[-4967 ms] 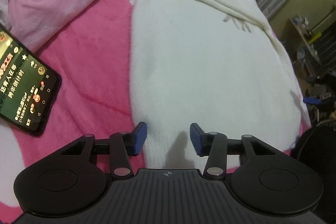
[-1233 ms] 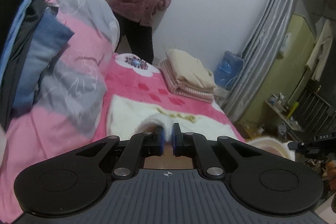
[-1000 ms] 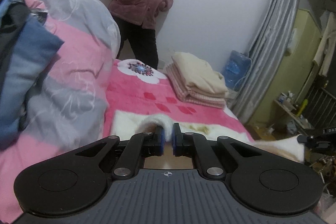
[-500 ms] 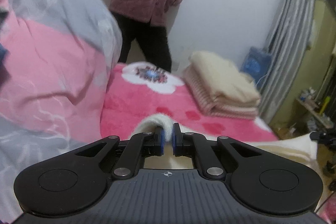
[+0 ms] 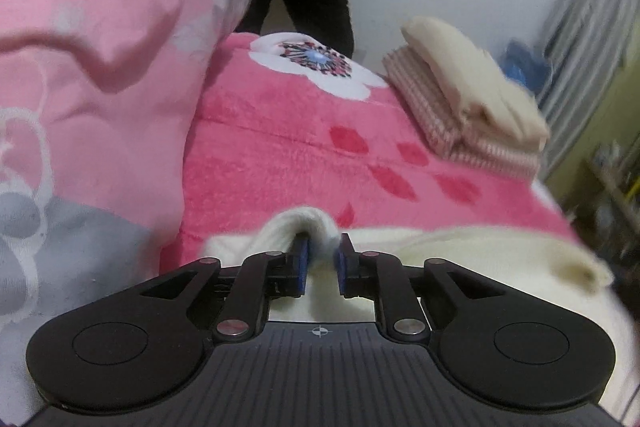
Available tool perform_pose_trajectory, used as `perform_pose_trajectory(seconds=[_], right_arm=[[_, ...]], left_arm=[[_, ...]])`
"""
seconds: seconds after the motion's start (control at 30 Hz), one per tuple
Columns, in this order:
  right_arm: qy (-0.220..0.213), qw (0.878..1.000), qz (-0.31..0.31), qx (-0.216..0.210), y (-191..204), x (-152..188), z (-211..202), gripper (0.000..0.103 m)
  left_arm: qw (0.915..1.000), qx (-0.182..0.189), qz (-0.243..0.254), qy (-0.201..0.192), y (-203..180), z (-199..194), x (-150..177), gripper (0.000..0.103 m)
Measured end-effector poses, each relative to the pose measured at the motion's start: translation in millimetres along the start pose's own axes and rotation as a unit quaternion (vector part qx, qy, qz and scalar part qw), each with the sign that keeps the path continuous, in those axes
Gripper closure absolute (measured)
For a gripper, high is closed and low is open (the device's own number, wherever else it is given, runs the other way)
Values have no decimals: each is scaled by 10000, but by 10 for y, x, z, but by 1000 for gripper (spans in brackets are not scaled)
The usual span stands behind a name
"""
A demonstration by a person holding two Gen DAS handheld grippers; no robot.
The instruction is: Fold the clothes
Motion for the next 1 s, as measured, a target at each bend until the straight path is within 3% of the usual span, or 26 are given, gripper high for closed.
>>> perform_pose_trajectory(seconds=[0.07,0.13,0.23,0.3,0.37,0.5,0.6,0.7,0.77,0.9,1.0], right_arm=[[-165,9993,213,-249,-57,-34,-85,64],[-425,9968,532,-426,-129,-104,-198,58],[-687,9928,865,-453,-228,-173,-372,47],[-709,9922,912,-472,-265,-155,-504,47],[-672,9920,905,-563,-282,-85,-650,46],[-531,9903,915,-900,-281,129,-971,46],[-300,9880,810,-1278,-218,373,-1252,46],[228,9867,590,-1500,-171,760,-1442,46],[579,9863,602,-1426,-235,1080,-1467,46],[969,9878,724,-977,-499,1618,-1333,46],[710,9950,642,-290,-719,1707,-1224,46]], left_arm=[[9967,306,-730,-158,121,-32,-29,81],[9875,497,-1472,-266,240,-63,-38,78],[9780,589,-1950,-453,275,-135,-75,67],[9813,457,-1774,-591,200,-251,-114,52],[9855,397,-1496,-695,89,-404,-153,45],[9890,505,-1175,-747,-156,-773,-201,43],[9917,622,-1013,-485,-394,-1134,-106,42],[9929,938,-702,-192,-720,-1492,266,32],[9928,1043,-570,141,-887,-1644,657,32],[9906,661,-1086,514,-754,-1632,1308,32],[9858,229,-1594,474,-479,-1520,1576,31]])
Point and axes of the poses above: each gripper's, at about its wrist camera, not at the fingertips, and z roughly the way its jaws point, y to its left, x to its underside, the point moved 5 cm from there along z, roughly the way its jaws point, and after that the axes turned 8 degrees about x, right-handed, at the moved point
